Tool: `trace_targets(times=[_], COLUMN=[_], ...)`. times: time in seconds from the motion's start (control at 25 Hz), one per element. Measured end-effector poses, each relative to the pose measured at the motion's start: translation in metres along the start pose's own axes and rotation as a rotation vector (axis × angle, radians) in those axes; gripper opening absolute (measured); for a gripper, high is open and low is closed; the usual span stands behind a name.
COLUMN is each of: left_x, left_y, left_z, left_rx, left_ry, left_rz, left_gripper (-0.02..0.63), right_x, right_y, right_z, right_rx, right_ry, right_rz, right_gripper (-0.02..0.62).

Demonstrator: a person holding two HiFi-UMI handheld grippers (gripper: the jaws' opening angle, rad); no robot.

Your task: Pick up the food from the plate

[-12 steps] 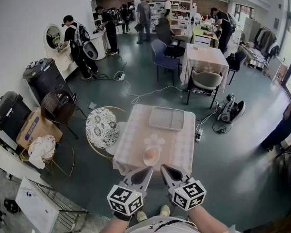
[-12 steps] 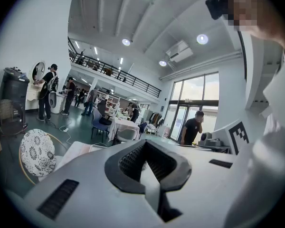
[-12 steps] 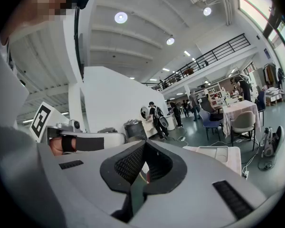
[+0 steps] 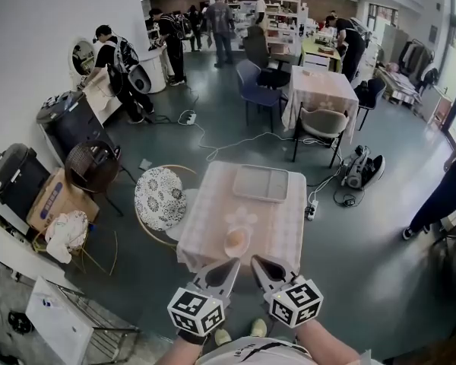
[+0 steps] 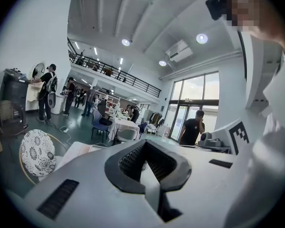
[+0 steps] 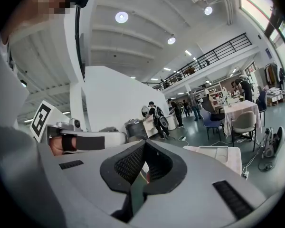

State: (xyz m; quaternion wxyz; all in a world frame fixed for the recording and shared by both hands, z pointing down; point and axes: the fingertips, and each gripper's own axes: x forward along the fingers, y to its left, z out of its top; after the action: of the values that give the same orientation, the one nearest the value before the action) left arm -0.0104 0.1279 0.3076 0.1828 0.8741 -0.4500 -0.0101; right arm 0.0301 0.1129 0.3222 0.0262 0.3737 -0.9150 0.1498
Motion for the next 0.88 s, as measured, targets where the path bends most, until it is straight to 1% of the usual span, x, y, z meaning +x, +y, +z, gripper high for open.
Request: trace_targets(times=[0.2,0.64,0.88], left_x=[0.003,0.008,0.014], left_y=[0.0,0.005,0.013], left_z=[-0.004,-0.004,-0.009], left_rx=[0.001,0.002,-0.008], left_ry=[0.001,-0.005,0.009], left_rz=[0.014,0.032,0.063], left_gripper=[0.006,0.005,0.006], right_x=[-0.003,-0.005,-0.009], right_y=[-0.002,-0.01,-0.027], right_z=[0.001,0.006,0.006], right_rx=[0.059,0.054,0.076], right_ry=[-0.013,-0.033,-0.036], right_rz=[0.046,0.032,0.015], right_gripper=[0.012,0.012,0.012])
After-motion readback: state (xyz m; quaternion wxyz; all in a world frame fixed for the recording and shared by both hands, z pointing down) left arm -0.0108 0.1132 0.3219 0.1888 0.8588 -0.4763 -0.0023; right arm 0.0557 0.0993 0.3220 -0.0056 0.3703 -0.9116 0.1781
